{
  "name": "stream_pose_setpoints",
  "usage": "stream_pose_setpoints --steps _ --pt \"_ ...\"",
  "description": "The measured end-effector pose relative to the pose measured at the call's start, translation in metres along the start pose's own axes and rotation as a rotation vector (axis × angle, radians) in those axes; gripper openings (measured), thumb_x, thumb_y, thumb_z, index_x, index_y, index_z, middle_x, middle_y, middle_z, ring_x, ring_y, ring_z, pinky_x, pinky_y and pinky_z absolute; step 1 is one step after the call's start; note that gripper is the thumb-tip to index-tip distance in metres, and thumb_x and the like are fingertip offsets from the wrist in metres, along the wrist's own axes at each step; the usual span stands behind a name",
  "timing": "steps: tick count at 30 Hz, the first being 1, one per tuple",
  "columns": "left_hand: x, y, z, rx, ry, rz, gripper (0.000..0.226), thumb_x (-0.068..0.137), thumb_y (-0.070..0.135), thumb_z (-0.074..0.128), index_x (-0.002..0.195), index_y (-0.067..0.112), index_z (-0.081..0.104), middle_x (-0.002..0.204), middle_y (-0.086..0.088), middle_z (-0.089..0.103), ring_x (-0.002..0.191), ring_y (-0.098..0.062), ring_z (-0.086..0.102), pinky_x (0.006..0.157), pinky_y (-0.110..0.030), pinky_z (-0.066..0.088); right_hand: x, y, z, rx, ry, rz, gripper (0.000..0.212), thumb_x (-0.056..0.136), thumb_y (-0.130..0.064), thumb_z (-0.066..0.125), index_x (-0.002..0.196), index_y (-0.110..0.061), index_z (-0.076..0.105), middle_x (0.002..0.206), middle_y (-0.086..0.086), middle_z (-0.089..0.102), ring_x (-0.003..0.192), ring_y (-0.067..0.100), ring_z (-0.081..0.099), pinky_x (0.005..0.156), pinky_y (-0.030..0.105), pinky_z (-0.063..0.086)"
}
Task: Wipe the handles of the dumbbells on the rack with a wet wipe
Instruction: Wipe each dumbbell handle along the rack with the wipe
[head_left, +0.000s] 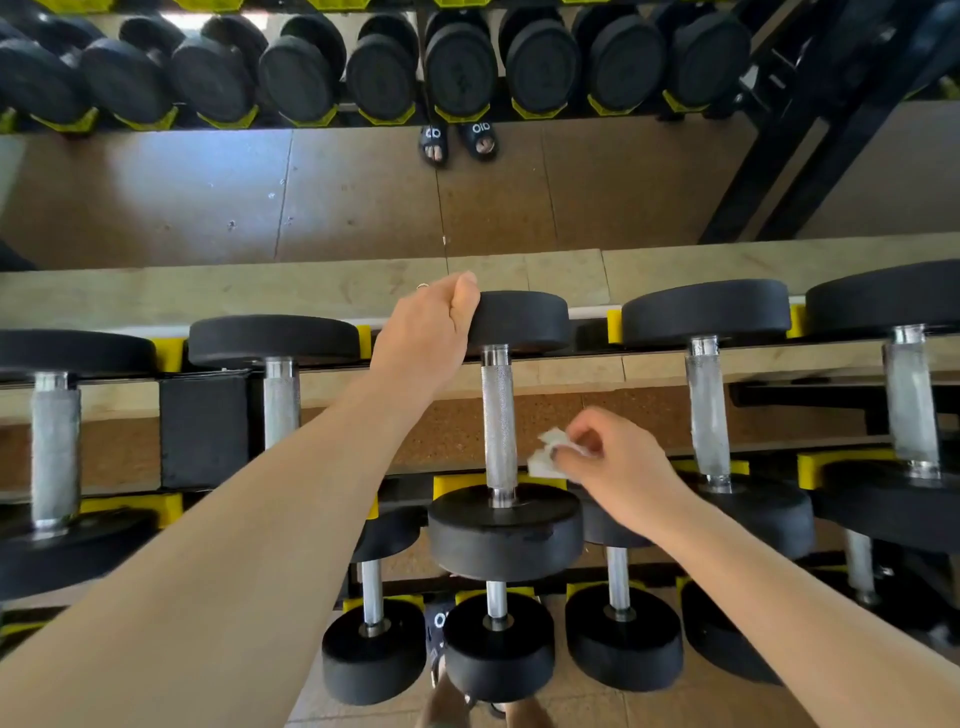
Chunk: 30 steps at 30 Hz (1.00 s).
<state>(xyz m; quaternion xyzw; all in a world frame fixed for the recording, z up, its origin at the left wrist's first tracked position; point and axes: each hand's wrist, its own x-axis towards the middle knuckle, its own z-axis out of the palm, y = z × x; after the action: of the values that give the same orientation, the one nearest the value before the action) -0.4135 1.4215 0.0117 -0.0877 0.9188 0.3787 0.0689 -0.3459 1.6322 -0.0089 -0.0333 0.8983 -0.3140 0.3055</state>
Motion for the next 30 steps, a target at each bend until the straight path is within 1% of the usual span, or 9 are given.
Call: stream_pose_setpoints --steps 3,9,12,15,19,23,26,28,30 --pt "0.0 0.0 -0.001 0.014 0.004 0.017 0.044 0.11 0.038 0.022 0.071 0.026 0.039 0.07 -0.001 0.046 0.067 -0.018 0.047 0.059 -0.033 0.037 -0.012 -0.027 0.023 0.005 -0.182 -0.092 0.012 0.09 -0.041 0.062 0.094 -0.031 0.056 0.091 -0.016 0.056 0.08 -0.002 0.053 0.065 0.014 0.036" --pt "-0.001 0.0 -0.001 0.032 -0.008 0.038 0.043 0.11 0.037 0.021 0.072 0.028 0.038 0.071 0.0 0.045 0.066 -0.012 0.045 0.056 -0.03 0.032 -0.007 -0.017 0.02 -0.178 -0.161 0.0 0.013 0.095 -0.033 0.058 0.085 -0.026 0.054 0.092 -0.009 0.057 0.08 0.002 0.053 0.066 0.015 0.038" --pt "0.002 -0.005 0.001 0.055 -0.009 0.053 0.041 0.11 0.037 0.019 0.076 0.027 0.041 0.074 -0.002 0.049 0.069 -0.014 0.048 0.057 -0.03 0.034 0.004 -0.004 0.019 -0.226 -0.12 0.087 0.004 0.097 -0.026 0.056 0.098 -0.024 0.058 0.106 -0.002 0.062 0.091 0.009 0.058 0.076 0.019 0.045" --pt "0.003 -0.006 0.002 0.06 -0.014 0.065 0.041 0.109 0.036 0.019 0.078 0.026 0.044 0.075 -0.003 0.051 0.071 -0.014 0.05 0.058 -0.031 0.037 0.01 -0.005 0.021 -0.245 -0.164 0.145 0.022 0.1 -0.025 0.052 0.116 -0.018 0.065 0.116 0.001 0.066 0.096 0.014 0.062 0.08 0.023 0.051" --pt "0.004 -0.008 0.002 0.084 -0.011 0.095 0.041 0.109 0.036 0.019 0.087 0.021 0.049 0.08 -0.008 0.056 0.076 -0.02 0.055 0.063 -0.034 0.046 0.004 -0.021 0.027 -0.221 -0.197 0.102 0.024 0.099 -0.023 0.05 0.11 -0.017 0.07 0.106 -0.001 0.069 0.075 0.002 0.058 0.061 0.014 0.041" --pt "0.003 -0.008 0.001 0.077 -0.003 0.092 0.043 0.109 0.038 0.019 0.087 0.021 0.051 0.079 -0.006 0.056 0.076 -0.021 0.056 0.066 -0.038 0.05 -0.013 -0.037 0.027 -0.22 -0.147 0.056 0.022 0.099 -0.023 0.051 0.111 -0.02 0.069 0.105 -0.003 0.068 0.089 0.007 0.062 0.075 0.017 0.045" --pt "0.004 -0.008 0.002 0.08 0.004 0.09 0.043 0.11 0.039 0.019 0.09 0.022 0.053 0.079 -0.003 0.055 0.078 -0.018 0.057 0.068 -0.037 0.052 -0.025 -0.054 0.014 -0.098 -0.256 -0.045 0.022 0.097 -0.024 0.055 0.112 -0.021 0.071 0.09 -0.016 0.063 0.082 -0.001 0.056 0.072 0.013 0.037" --pt "0.005 -0.008 0.002 0.084 -0.005 0.091 0.041 0.11 0.038 0.019 0.088 0.022 0.051 0.077 -0.002 0.053 0.076 -0.018 0.055 0.066 -0.035 0.049 -0.025 -0.07 0.008 0.138 -0.336 -0.028 0.022 0.095 -0.025 0.059 0.114 -0.023 0.07 0.089 -0.014 0.064 0.082 0.001 0.057 0.073 0.016 0.041" --pt "0.007 -0.009 0.001 0.084 -0.014 0.098 0.04 0.109 0.037 0.02 0.084 0.023 0.047 0.075 -0.001 0.051 0.074 -0.019 0.053 0.063 -0.034 0.043 -0.013 -0.078 0.005 0.421 -0.224 0.077 0.026 0.093 -0.021 0.062 0.118 -0.02 0.068 0.099 -0.006 0.068 0.09 0.012 0.062 0.08 0.023 0.051"
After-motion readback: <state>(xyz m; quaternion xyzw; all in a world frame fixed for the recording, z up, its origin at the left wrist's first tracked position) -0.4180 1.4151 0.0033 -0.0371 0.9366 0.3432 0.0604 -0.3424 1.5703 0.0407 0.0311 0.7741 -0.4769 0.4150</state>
